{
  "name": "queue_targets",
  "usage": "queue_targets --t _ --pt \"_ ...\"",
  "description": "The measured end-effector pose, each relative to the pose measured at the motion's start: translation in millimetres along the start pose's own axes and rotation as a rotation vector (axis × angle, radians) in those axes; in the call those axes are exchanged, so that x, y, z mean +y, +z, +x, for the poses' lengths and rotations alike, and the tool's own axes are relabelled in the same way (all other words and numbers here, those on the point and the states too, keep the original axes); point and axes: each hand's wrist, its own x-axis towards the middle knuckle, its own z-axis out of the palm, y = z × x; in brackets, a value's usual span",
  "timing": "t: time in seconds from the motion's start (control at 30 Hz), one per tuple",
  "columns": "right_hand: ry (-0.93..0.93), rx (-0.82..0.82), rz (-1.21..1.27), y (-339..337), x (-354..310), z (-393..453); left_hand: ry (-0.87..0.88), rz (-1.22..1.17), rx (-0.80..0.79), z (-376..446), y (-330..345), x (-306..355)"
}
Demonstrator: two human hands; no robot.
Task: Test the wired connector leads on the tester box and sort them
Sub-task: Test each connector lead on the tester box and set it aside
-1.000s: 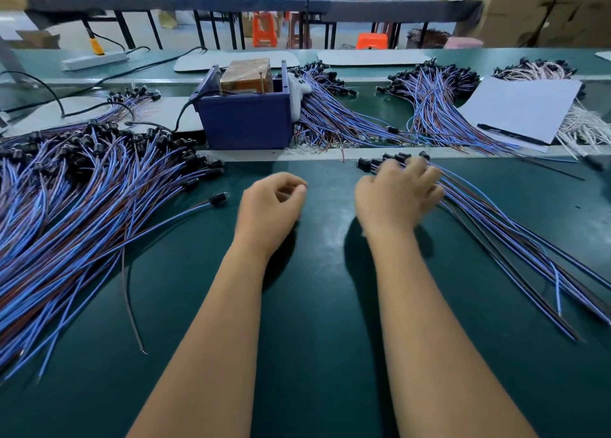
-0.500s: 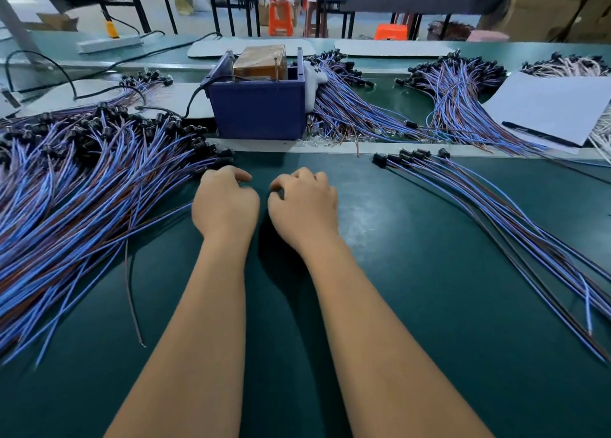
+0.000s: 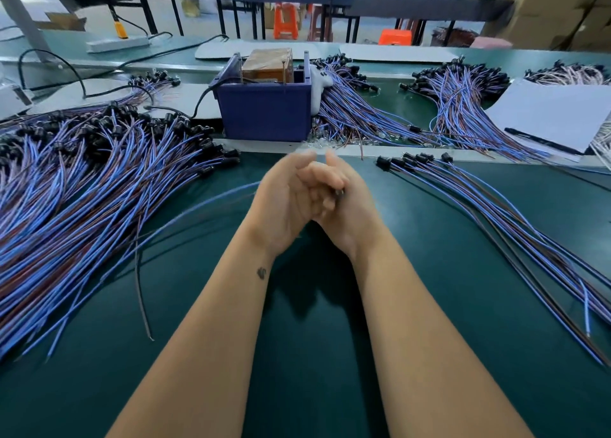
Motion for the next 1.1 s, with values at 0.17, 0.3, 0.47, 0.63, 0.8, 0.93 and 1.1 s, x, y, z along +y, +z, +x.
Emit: queue_targets --t 0.17,0.3,0.47,0.63,0.8,0.93,1.1 --pt "0.007 0.177 0.011 -6.0 -7.2 1.9 -0.188 0.22 -0.05 -2.2 2.0 -0.2" --pt "-0.064 0.25 0.072 -9.1 -8.8 1.6 -0.344 0.334 -0.106 -2.3 -2.8 -1.4" --pt "-0.129 0.155 0.028 -6.0 -7.0 4.2 -0.256 0.238 0.293 8.6 -12.3 -4.5" --pt "-0.214 0.169 -0.36 -2.9 3.0 6.5 -0.083 0.454 0.683 13.0 -22.8 -8.8" --pt "-0.177 0.124 -0.532 -1.1 5.3 5.0 0.048 0.297 0.707 12.8 -32.8 -4.3" --pt "-0.126 0.041 -0.679 1.6 6.1 2.1 0.143 0.243 0.728 9.3 -37.7 -1.6" --pt "-0.056 -0.086 -0.839 -1.5 5.3 -0.8 0.163 0.202 0.711 7.8 -35.4 -0.5"
